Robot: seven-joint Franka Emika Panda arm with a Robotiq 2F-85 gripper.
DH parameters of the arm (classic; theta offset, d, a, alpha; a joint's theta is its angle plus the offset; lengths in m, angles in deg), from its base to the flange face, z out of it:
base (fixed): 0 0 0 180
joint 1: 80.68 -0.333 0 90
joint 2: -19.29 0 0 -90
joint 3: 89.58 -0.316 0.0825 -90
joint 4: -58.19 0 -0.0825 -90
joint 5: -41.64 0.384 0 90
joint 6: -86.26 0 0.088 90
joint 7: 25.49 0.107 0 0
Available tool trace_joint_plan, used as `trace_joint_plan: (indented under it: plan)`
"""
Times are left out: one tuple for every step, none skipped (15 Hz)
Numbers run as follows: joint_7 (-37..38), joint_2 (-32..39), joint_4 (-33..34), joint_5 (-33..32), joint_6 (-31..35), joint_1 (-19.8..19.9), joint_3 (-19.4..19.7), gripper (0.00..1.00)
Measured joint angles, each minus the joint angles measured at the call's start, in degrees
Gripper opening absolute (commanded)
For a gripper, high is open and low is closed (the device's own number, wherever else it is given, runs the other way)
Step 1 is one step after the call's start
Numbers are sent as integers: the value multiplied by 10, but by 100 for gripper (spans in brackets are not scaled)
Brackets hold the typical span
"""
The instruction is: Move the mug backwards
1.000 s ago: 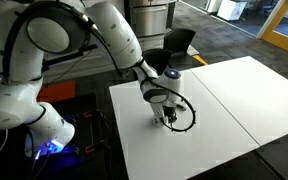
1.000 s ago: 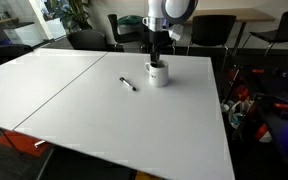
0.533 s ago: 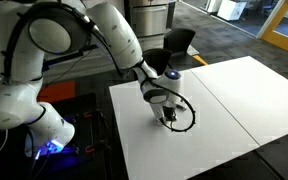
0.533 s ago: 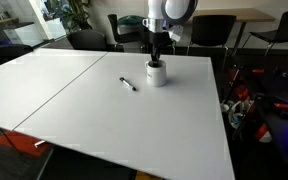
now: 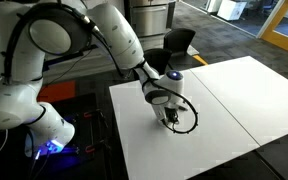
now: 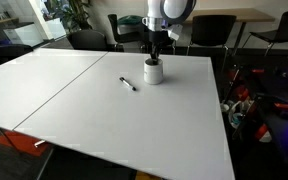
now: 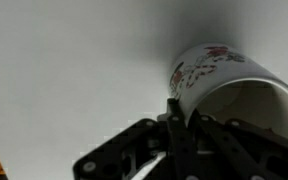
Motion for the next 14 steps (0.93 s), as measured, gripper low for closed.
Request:
trace_joint_plan:
  plan:
    - [0,1,5,0,-2,2,2,2]
    - [0,2,12,0,-5,6,2,2]
    - [0,3,20,1,-11,10,2,2]
    - [0,3,29,1,-20,15,2,2]
    - [0,3,40,2,-30,20,2,2]
    - [0,4,51,4,-43,25,2,2]
    - [0,6,65,6,-57,30,2,2]
    - [0,8,79,8,-71,35,2,2]
    - [0,12,95,11,-85,39,2,2]
    - [0,17,111,14,-99,44,2,2]
    - [0,23,128,18,-113,47,2,2]
    - [1,30,147,22,-125,50,2,2]
    - [3,37,165,24,-136,52,3,2]
    - [5,46,182,25,-144,53,5,2]
